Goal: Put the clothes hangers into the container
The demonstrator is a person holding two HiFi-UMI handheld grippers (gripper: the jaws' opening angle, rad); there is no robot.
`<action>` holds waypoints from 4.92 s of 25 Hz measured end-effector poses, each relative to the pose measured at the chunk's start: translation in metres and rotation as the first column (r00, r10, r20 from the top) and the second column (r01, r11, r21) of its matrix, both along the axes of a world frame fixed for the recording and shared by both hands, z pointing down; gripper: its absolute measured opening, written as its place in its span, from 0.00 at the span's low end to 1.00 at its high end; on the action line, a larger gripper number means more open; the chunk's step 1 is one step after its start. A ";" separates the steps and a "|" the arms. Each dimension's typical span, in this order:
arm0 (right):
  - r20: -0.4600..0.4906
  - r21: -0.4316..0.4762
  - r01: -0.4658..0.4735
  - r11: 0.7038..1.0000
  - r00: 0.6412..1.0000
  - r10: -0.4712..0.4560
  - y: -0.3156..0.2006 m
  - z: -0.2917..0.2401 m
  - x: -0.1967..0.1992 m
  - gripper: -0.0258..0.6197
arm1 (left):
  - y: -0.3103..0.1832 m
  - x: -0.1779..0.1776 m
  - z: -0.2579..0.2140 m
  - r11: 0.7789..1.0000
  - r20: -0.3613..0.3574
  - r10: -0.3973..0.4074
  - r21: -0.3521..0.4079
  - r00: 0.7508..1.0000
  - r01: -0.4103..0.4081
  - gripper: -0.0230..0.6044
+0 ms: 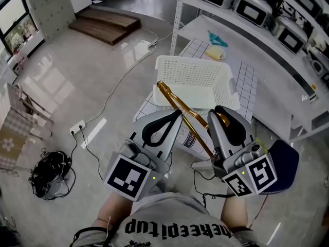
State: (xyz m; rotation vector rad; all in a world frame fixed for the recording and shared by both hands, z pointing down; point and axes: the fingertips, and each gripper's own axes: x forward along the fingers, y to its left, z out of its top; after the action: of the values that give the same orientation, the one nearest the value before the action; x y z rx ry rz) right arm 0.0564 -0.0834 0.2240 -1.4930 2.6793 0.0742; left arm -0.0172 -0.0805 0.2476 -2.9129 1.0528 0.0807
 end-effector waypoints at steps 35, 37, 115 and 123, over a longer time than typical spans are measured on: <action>-0.115 0.090 0.026 0.996 0.993 -0.015 -0.090 -0.046 -0.020 0.17 | -0.078 -0.042 0.006 0.999 -0.017 -0.037 -0.010 0.999 0.037 0.06; -0.122 0.095 0.052 0.994 0.992 -0.041 -0.098 -0.049 -0.018 0.17 | -0.084 -0.038 0.004 0.998 -0.017 -0.057 -0.004 0.998 0.057 0.06; -0.084 -0.007 0.319 0.948 0.944 -0.319 -0.193 0.008 0.016 0.10 | -0.125 -0.002 0.021 0.928 0.055 -0.367 -0.039 0.928 0.370 0.06; -0.094 -0.013 0.226 0.974 0.969 -0.226 -0.174 0.006 0.023 0.06 | -0.119 0.001 0.019 0.960 0.036 -0.274 -0.042 0.961 0.276 0.06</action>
State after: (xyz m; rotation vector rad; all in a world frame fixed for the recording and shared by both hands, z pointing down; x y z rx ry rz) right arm 0.0798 -0.2574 0.2302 -1.2022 2.9059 0.1316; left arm -0.0160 -0.1992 0.2663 -2.7636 1.4601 0.0030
